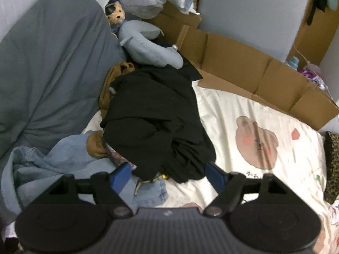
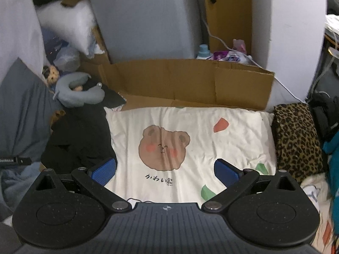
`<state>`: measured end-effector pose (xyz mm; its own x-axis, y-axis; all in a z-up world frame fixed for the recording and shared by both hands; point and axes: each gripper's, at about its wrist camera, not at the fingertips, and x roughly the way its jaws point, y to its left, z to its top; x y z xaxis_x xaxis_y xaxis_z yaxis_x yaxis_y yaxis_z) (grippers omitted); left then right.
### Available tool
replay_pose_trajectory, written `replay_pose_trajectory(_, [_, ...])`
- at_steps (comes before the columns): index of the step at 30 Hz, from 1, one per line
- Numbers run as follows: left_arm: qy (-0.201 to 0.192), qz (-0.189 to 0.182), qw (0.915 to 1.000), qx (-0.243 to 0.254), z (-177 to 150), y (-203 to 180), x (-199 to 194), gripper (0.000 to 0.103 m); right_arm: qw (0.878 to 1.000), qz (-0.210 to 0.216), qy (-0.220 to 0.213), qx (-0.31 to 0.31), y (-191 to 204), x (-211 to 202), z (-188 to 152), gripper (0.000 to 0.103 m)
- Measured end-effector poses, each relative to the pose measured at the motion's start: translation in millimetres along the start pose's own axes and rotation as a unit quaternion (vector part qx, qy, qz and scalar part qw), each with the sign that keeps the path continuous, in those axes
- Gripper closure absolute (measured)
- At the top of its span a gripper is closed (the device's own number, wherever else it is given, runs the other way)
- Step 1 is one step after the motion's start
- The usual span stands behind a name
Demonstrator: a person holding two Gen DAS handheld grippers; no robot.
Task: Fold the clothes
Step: 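Move both grippers toward the black knit garment pile on the bed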
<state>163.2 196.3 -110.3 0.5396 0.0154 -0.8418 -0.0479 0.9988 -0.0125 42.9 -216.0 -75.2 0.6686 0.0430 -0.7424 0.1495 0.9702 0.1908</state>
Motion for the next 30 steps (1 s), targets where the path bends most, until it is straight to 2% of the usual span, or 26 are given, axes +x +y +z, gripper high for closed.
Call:
replay_pose_trajectory(15, [0.002,-0.007,1.0,-0.002,-2,14,89,0.023,0.999,0.023,0.03,-0.031,20,104,-21,0.002])
replay_pose_trajectory(20, [0.021,-0.009,0.9996,-0.019,-10,18,125,0.023,0.998,0.03,0.045,-0.037,26,144,-31,0.002])
replay_pose_trajectory(25, [0.015,-0.011,0.9997,-0.016,-21,18,154,0.022,0.997,0.031,0.044,-0.05,35,177,-41,0.002])
replay_pose_trajectory(30, [0.012,-0.018,0.9995,-0.024,-33,24,180,0.02,0.996,0.051,0.045,-0.053,47,209,-51,0.002])
